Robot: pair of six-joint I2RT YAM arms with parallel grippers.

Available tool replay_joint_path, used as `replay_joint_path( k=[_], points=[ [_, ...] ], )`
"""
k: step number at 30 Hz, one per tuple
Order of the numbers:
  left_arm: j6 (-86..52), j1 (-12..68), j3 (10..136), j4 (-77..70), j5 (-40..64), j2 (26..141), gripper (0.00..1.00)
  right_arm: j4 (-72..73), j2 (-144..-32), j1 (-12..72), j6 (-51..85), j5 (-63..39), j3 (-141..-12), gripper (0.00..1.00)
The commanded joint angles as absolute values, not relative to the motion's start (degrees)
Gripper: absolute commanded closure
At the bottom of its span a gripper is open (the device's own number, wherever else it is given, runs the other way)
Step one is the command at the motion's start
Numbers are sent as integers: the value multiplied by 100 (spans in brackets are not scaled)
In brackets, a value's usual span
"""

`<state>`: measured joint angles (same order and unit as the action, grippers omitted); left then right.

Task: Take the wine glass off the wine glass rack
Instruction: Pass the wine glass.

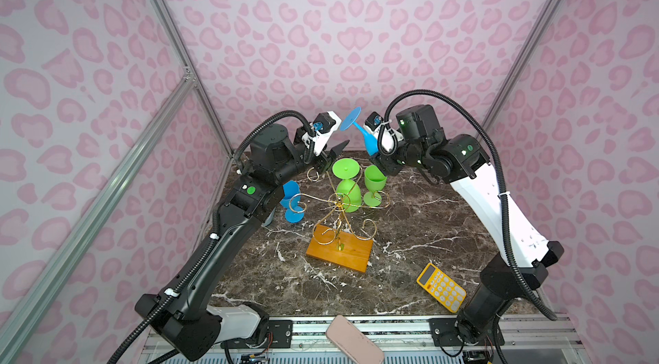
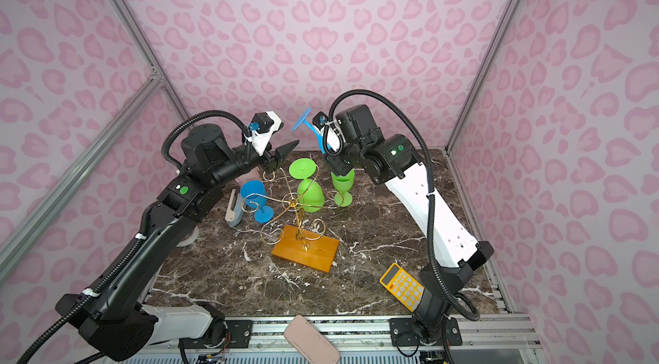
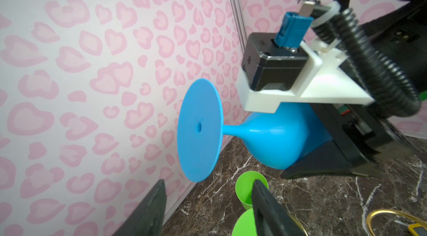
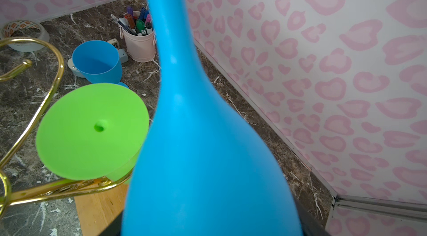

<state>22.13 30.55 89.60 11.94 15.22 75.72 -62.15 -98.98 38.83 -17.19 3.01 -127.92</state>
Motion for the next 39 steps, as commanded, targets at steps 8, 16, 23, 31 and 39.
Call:
replay_joint_path(
  k=[8, 16, 23, 31, 39],
  points=[
    [3078, 3308, 8960, 953, 1099, 7756, 54, -6235, -10016, 4014, -1636, 312, -12762, 38],
    [3311, 3349, 8877, 766, 835, 7752, 63, -6293, -10029, 4025, -1606, 347, -12757, 39],
    [3375, 3375, 8860, 645, 661, 7744, 78, -6330, -10037, 4043, -1524, 272, -12767, 40],
    [3480, 3488, 8851, 600, 583, 7817, 81, -6258, -10020, 4156, -1416, 117, -12722, 40],
    [3462, 3520, 8824, 501, 464, 7790, 90, -6257, -9976, 4179, -1273, 26, -12718, 40]
  ],
)
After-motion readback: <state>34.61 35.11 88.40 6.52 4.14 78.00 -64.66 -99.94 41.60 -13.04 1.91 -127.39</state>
